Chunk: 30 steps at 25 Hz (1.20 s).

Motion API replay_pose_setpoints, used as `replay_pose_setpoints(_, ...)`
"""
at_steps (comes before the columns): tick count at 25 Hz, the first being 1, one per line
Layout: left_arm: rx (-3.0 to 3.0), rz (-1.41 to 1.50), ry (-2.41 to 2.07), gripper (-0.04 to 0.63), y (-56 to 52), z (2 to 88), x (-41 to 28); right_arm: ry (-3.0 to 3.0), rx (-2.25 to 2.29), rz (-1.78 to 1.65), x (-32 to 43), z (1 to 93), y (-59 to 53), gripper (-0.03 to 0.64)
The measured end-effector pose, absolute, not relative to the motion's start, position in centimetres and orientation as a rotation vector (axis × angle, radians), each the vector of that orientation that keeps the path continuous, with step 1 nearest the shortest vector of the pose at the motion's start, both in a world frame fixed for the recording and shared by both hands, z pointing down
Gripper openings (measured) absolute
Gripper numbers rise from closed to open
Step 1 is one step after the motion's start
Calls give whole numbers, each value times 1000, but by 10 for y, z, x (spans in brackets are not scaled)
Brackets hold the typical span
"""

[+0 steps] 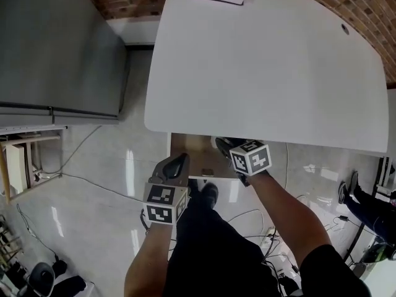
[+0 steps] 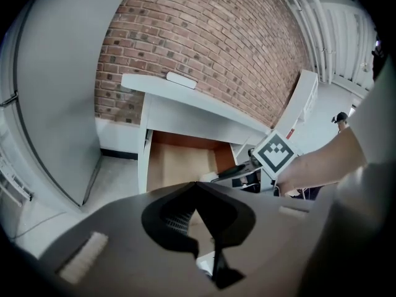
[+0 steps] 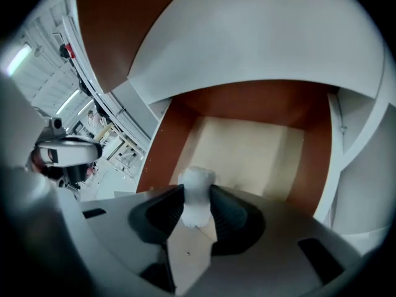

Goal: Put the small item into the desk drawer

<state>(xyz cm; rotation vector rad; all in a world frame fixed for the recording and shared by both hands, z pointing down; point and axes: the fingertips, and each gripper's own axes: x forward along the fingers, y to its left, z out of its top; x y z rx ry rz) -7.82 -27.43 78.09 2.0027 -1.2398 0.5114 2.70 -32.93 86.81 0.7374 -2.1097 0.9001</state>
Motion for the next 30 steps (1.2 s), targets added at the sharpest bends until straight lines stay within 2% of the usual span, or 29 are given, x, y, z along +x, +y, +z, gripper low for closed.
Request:
replay_pose_setpoints(12, 1986, 524, -1226, 9, -270, 791, -88, -1971, 703, 680, 26, 921, -339, 134)
replay_pose_setpoints(18, 1972, 511, -1219, 9, -260, 792, -95, -1928, 707, 682, 25, 937, -337, 135)
replay_pose_setpoints(30, 1943, 501, -1200, 9, -243, 772, -110, -1902, 704, 750, 28, 899, -301, 160)
